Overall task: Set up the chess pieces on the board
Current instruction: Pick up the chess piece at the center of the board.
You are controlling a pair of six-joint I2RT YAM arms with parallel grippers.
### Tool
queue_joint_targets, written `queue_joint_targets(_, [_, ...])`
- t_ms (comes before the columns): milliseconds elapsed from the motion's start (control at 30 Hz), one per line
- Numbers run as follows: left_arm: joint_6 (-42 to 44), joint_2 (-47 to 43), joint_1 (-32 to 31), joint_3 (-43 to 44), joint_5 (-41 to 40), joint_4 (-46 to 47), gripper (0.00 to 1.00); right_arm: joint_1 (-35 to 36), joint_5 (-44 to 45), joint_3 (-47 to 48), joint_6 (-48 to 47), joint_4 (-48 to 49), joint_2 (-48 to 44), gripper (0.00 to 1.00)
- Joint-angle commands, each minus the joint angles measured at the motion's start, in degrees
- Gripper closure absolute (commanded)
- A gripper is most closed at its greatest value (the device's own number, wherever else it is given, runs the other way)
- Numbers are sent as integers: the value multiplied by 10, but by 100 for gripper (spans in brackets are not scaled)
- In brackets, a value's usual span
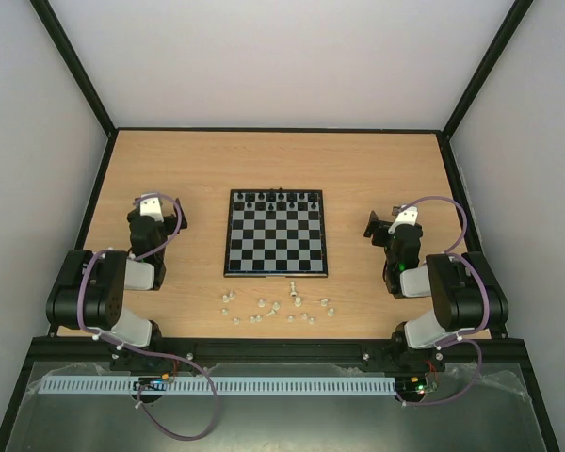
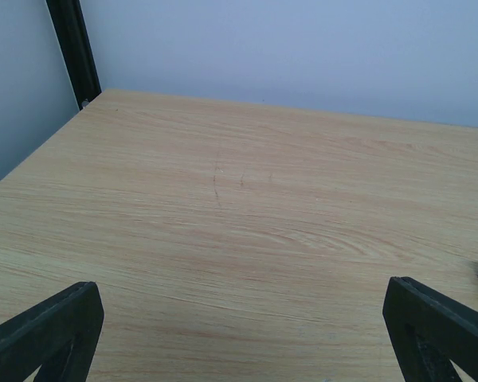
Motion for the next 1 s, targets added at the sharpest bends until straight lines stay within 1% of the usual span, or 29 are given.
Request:
queue_joint_targets(0, [6,-2,0,3,0,31,1,-3,-1,9,-5,16,3,1])
queue_joint_targets(600, [6,-2,-1,3,0,31,1,-3,1,4,-6,23,0,1])
queue_joint_targets(633, [6,-2,0,3,0,31,1,-3,-1,8,-6,5,-9,1])
queue_joint_targets(667, [6,-2,0,3,-1,31,1,-3,-7,23,-10,-40,-25,1])
queue_joint_targets(733, [6,-2,0,3,-1,31,1,0,-5,75,-7,-166,-72,1])
queue_joint_targets(800, [6,-2,0,3,-1,31,1,1,6,122,23,-249,-121,1])
queue_joint_targets(867, [6,-2,0,3,-1,31,1,3,-5,155,52,-315,-159,1])
queue_joint_targets(967, [6,-2,-1,3,-1,31,1,4,-21,221,103,-439,-207,1])
